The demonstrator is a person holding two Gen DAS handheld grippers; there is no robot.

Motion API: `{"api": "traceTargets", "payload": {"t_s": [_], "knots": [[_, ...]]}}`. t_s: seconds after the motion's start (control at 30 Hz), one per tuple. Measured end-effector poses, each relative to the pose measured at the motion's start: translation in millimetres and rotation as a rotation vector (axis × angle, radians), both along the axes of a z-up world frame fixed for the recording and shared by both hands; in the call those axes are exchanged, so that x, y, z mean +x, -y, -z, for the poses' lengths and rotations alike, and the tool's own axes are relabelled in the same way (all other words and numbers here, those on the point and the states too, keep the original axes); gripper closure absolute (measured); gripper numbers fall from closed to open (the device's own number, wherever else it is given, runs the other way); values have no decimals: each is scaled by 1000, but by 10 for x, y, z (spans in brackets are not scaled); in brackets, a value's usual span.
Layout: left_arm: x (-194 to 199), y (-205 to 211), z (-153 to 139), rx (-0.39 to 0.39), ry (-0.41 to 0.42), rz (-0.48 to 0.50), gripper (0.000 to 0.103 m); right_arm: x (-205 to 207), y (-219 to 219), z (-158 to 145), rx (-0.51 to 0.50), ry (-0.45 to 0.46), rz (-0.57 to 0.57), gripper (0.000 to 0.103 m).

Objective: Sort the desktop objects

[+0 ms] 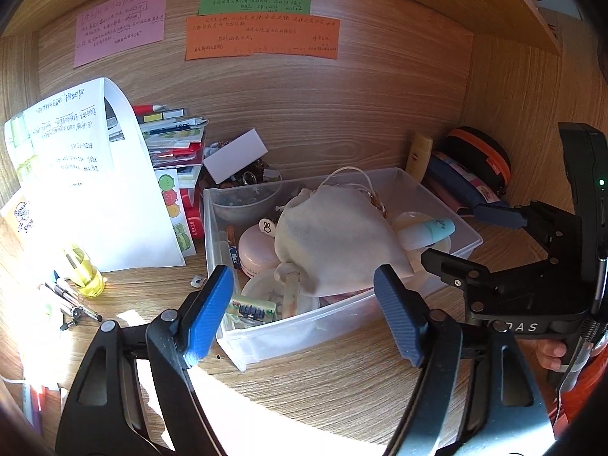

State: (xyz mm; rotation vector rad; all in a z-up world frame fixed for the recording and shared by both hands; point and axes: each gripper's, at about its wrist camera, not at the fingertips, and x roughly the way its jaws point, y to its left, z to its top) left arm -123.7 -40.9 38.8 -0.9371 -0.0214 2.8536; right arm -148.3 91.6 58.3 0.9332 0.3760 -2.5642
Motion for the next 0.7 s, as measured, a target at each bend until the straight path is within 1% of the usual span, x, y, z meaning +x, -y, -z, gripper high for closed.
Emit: {"api": "traceTargets", "payload": {"t_s": [0.03,0.07,0.1,0.17,0.27,0.37,0.53,0.6,0.7], "knots": [[8,-9,-4,-5,0,-16,25,16,-12,-11,-1,-2,0,13],[19,-19,-9,-14,-4,-32,21,36,-27,-22,-3,-6,1,13],[31,-32,-11,-24,-12,-49,14,54,-41,-35,-5,-10,1,13],[49,-53,-6,-53,-30,-105,6,96,-69,-65,-9,-21,1,13],[39,-81,16,-81,-21,-149,6,149,-101,-114,-17,-34,-2,13],[35,-93,35,-64,1,-162,6,215,-143,-163,-30,-49,-4,12],[78,-163,38,-53,3,-180,6,337,-223,-218,-54,-67,-18,11],[103,-204,37,-54,-3,-177,6,387,-252,-231,-61,-75,-20,7],[142,-251,34,-59,-15,-175,6,456,-288,-246,-71,-87,-22,5]]}}
